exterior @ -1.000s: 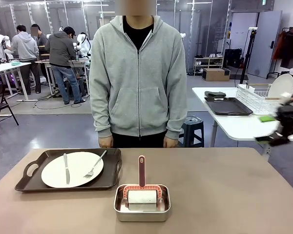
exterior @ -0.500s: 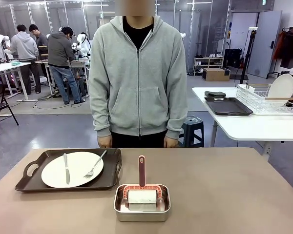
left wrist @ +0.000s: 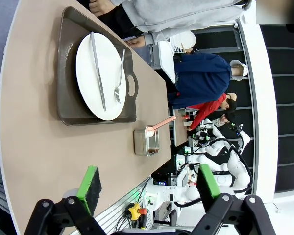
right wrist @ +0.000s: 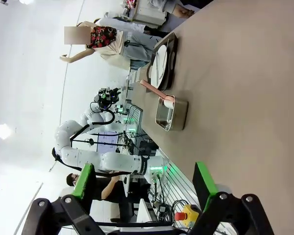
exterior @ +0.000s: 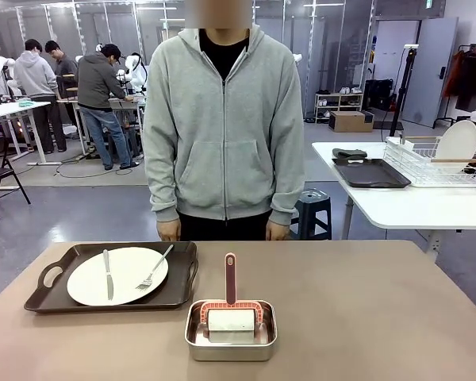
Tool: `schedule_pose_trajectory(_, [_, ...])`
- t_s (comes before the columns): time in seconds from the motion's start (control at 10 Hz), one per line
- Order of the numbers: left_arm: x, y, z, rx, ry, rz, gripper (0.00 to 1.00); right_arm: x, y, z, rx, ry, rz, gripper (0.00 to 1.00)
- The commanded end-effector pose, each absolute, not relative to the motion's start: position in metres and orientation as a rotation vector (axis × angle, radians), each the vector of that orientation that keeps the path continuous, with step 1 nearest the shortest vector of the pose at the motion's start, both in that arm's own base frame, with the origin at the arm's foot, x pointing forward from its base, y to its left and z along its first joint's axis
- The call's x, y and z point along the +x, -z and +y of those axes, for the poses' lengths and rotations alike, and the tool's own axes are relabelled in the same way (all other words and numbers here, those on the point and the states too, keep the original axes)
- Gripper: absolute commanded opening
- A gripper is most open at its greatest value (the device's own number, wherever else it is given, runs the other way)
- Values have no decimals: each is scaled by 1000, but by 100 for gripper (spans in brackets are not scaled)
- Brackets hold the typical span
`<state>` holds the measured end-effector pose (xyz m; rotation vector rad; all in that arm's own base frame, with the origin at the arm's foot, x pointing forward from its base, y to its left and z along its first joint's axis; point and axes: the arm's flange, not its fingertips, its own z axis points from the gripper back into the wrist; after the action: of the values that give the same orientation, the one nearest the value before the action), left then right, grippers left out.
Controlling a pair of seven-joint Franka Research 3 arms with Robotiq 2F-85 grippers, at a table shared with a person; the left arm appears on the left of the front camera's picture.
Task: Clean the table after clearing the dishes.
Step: When the right (or left) Handle tray is removed, use the right hand (or left hand) to clean the right (or left) side of the table with the Lint Roller.
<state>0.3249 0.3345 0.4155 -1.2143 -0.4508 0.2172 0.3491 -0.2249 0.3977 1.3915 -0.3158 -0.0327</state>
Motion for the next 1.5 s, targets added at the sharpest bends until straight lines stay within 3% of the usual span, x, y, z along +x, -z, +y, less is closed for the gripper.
schedule_pose_trajectory(0.0, [322, -416, 336, -1214, -212, -459, 100, 348, -398, -226, 1391, 32, -320, 100])
schedule_pose_trajectory(1.4, [322, -416, 336, -1214, -212, -459, 100, 348, -398, -226, 1391, 32, -320, 100])
